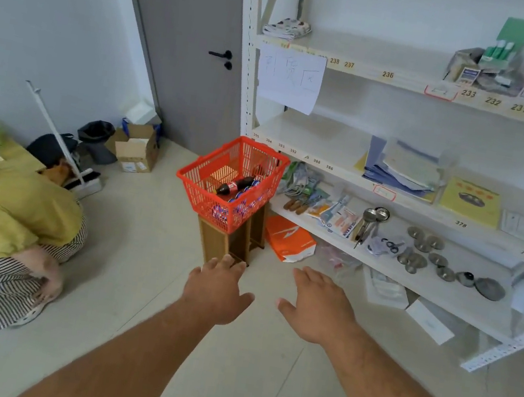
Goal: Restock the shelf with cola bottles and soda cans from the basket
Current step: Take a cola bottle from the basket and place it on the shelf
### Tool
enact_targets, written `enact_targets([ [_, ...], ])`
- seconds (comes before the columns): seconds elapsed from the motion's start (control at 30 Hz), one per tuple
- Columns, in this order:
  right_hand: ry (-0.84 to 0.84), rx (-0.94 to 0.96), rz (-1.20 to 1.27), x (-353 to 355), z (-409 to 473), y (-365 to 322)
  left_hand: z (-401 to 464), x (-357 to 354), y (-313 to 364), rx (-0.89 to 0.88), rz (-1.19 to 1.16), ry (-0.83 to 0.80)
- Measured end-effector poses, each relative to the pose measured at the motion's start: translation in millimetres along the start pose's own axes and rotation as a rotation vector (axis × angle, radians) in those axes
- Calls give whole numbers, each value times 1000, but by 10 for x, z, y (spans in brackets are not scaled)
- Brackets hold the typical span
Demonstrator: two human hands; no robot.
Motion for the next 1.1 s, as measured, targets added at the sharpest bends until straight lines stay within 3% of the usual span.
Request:
enact_targets([
  [0.33,16,58,33,415,1207,-65,1019,469,-210,51,-47,9],
  [0.83,1,6,-32,878,3337,-1115,3051,1194,-1814,21,-101,-30],
  [1.1,-1,-2,-40,1073,4237,-1164,3890,1330,-2104,21,-152,-78],
])
Point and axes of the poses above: each hand's wrist, its own z-axis towards the middle knuckle, its own x-axis out of the back of the hand, y = z × x, the point moved 8 cm from there along z, towards the middle knuckle, and after that the axes turned 13 degrees about -z, right-handed, at the moved point
